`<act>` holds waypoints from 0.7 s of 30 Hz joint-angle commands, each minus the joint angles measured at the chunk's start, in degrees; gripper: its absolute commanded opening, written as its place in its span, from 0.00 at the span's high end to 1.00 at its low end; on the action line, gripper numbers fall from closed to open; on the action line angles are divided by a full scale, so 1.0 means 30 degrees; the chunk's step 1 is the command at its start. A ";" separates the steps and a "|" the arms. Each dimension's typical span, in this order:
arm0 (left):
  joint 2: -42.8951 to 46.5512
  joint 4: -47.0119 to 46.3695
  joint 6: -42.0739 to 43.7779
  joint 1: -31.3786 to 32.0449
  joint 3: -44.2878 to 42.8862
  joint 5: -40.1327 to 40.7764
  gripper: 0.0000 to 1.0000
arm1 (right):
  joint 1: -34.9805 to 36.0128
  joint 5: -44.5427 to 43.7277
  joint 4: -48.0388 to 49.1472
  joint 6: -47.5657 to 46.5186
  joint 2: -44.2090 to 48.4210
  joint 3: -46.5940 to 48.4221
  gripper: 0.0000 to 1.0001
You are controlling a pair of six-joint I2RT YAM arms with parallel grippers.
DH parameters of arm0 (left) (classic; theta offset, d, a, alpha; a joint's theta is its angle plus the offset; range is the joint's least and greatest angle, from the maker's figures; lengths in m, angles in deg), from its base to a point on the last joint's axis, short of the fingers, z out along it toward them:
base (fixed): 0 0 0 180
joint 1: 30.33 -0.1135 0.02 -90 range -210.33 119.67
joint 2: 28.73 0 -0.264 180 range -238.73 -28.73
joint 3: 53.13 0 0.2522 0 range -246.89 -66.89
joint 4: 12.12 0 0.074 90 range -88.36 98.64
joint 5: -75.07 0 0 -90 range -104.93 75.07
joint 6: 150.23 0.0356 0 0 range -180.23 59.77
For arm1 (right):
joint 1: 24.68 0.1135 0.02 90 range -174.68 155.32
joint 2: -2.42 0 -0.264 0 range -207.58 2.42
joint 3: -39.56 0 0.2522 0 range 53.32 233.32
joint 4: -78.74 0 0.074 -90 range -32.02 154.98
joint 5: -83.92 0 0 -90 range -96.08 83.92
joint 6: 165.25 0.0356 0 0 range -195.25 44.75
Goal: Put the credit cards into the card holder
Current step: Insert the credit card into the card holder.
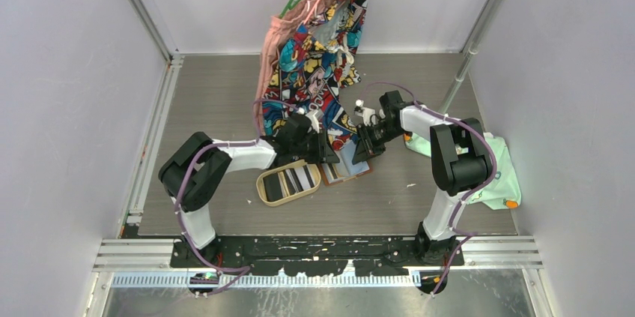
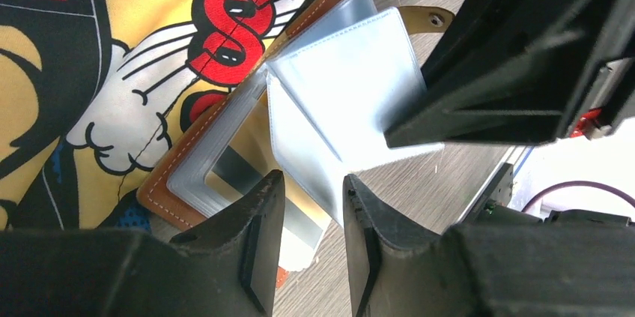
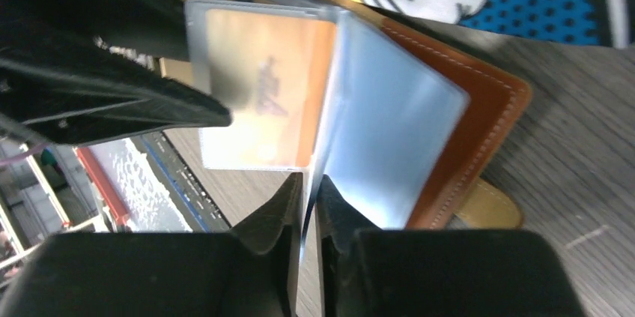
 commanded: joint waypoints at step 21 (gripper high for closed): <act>1.0390 0.0538 0.5078 -0.1362 0.3078 0.0351 0.58 | -0.0898 -0.8188 0.0599 -0.3027 0.7470 -0.1584 0.52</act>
